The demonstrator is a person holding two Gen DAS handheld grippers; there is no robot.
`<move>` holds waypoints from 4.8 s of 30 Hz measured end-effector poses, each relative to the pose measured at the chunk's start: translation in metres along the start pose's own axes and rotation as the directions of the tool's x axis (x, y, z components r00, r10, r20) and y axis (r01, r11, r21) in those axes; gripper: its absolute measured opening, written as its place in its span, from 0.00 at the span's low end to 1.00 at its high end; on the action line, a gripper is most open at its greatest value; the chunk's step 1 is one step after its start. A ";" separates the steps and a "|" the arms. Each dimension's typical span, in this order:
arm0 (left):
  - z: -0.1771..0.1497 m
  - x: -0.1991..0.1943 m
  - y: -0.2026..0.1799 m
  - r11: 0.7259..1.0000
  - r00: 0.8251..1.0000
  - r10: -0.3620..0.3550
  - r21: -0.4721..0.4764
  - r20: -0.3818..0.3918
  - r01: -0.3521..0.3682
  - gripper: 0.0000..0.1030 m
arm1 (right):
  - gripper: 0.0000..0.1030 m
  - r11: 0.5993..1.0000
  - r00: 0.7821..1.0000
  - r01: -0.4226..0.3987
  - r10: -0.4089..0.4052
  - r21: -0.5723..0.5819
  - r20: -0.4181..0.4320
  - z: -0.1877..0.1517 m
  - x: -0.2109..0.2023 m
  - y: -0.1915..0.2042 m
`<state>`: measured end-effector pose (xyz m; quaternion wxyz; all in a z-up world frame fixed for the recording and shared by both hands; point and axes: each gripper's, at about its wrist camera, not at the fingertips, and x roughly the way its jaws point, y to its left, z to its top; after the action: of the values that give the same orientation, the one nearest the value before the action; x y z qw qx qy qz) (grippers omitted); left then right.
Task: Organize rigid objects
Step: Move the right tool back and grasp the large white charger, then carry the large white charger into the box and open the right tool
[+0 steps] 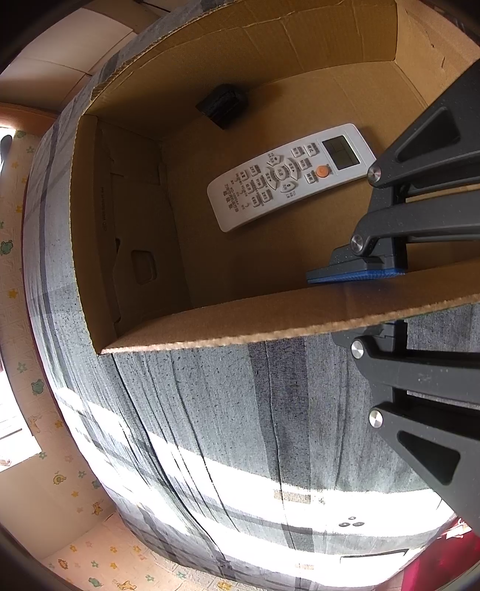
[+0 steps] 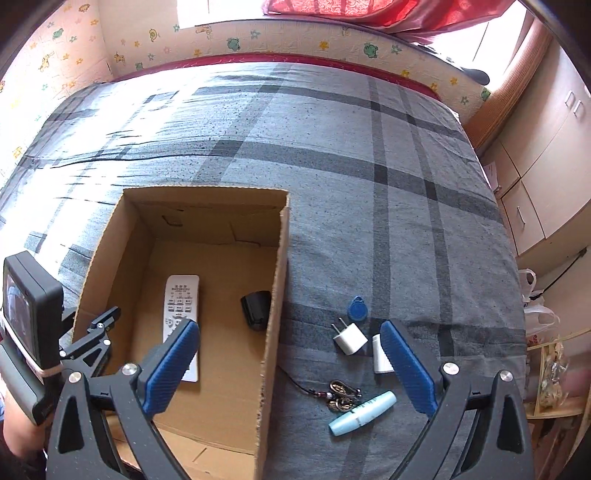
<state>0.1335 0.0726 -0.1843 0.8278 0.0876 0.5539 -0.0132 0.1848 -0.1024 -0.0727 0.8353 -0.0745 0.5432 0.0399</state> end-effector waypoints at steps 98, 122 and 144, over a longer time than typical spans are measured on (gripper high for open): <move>0.001 0.001 0.001 1.000 1.000 0.011 -0.003 -0.007 -0.011 0.15 | 0.44 0.996 0.995 -0.031 0.039 0.083 -0.088 -0.032 0.037 -0.089; 0.002 0.002 0.000 1.000 1.000 0.011 -0.003 -0.006 -0.011 0.15 | 0.44 0.986 0.989 -0.145 0.143 -0.076 -0.036 -0.009 -0.002 0.010; 0.001 0.000 0.001 1.000 1.000 0.007 -0.006 -0.004 -0.007 0.15 | 0.44 0.976 0.977 -0.176 0.158 -0.126 -0.146 -0.024 0.055 0.084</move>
<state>0.1343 0.0734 -0.1844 0.8271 0.0872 0.5552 -0.0085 0.1725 -0.0242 -0.1391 0.7830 -0.0889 0.5989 0.1426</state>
